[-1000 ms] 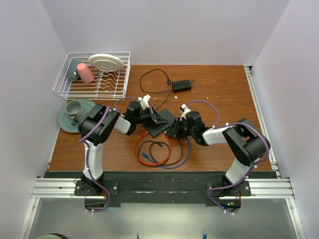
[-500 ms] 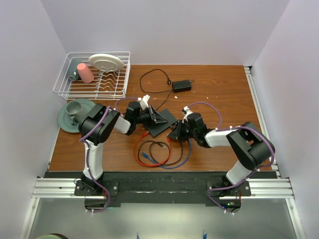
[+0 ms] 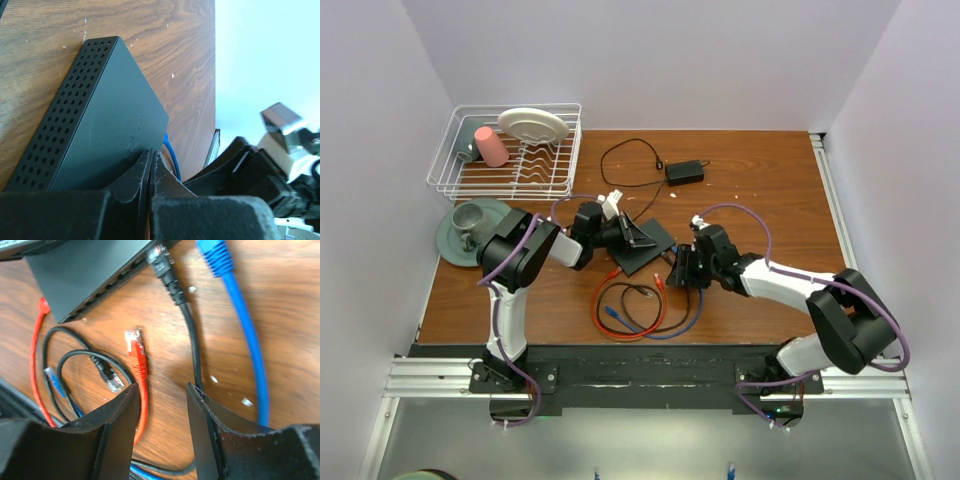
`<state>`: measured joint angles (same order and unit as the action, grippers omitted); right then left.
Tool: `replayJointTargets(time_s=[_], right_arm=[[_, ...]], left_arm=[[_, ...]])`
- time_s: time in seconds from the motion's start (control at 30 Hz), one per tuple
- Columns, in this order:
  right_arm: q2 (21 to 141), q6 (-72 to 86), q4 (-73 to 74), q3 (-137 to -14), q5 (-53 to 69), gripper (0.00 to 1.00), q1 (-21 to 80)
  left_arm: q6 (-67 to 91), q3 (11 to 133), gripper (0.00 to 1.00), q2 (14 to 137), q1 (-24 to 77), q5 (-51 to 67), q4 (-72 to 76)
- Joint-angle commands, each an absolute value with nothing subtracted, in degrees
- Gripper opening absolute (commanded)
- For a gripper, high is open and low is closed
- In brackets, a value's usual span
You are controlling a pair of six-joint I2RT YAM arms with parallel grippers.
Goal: Pull the plug from the switch port
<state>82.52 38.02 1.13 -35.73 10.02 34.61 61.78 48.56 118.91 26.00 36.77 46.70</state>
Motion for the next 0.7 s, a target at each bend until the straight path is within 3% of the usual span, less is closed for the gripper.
replayJointTargets(time_s=[0.0,0.67], right_arm=[[80.2,35.1,11.4,-42.2,4.9,0.48,34.7],[81.7,29.2,14.3,-48.6,4.1,0.40,35.3]], left_arm=[[55.3,48.8,0.00,120.5,25.6,31.8,36.9],[54.0,50.3,0.00,119.9,25.6,32.3,34.6]])
